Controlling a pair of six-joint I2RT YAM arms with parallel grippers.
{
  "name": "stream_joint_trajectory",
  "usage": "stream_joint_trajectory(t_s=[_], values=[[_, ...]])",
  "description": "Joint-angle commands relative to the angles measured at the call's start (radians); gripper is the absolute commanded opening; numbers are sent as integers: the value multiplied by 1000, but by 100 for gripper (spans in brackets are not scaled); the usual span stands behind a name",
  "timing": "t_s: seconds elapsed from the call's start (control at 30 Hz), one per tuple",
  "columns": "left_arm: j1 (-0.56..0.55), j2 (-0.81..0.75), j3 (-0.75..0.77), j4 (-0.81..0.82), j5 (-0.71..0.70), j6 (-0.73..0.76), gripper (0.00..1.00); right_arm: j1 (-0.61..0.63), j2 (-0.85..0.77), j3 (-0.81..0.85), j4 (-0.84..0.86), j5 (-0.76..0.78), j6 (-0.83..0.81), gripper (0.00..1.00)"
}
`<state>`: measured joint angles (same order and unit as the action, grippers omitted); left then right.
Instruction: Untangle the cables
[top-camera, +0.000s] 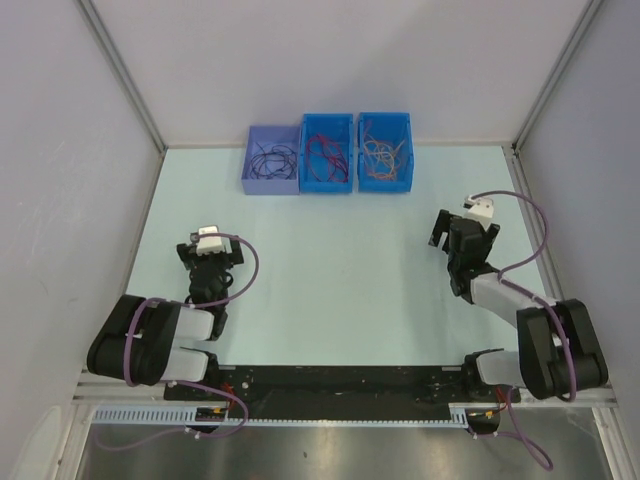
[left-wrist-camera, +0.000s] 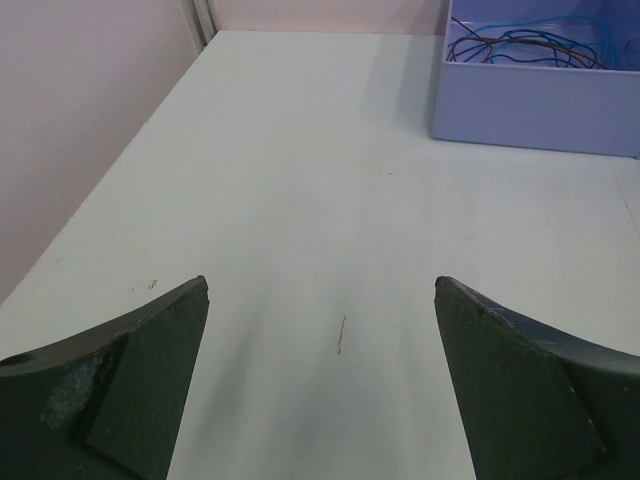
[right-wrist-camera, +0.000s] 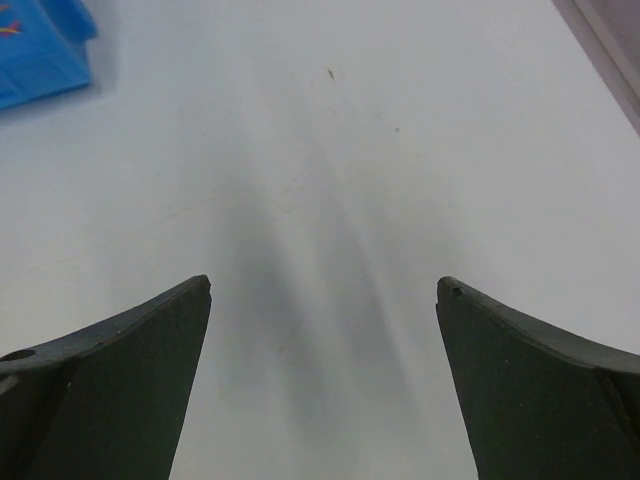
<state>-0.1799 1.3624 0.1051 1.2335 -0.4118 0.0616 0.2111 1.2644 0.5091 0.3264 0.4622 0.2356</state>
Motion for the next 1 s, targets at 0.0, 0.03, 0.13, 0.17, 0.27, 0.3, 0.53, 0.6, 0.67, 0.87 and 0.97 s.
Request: stream_joint_trajectory(t_s=[0.0,0.03,0.13,0.17,0.27,0.3,0.53,0.6,0.67,0.87,0.97], values=[[11,-8,24,60,25,-5,100,-41,110,-84,307,-5,-176,100],[11,-8,24,58,25,-5,100,-50,125,-102,380,-28,-223,100],[13,-8,24,58,25,-5,100,-62,138,-150,565,-146,-277,100],[13,-8,24,58,25,-3,100,-78,160,-158,579,-180,-259,100],[13,-9,24,58,25,-5,100,-203,179,-199,660,-363,-164,100],[13,-8,24,58,25,-5,100,-248,216,-265,754,-416,-157,100],[13,-8,24,57,27,-5,100,-153,210,-248,755,-192,-183,100],[13,-8,24,57,27,-5,100,-142,213,-261,792,-166,-196,100],[13,-9,24,57,27,-6,100,-150,211,-256,784,-180,-193,100],[14,-8,24,57,28,-6,100,-159,211,-251,769,-204,-186,100],[14,-9,24,57,28,-5,100,-161,213,-248,767,-206,-188,100]])
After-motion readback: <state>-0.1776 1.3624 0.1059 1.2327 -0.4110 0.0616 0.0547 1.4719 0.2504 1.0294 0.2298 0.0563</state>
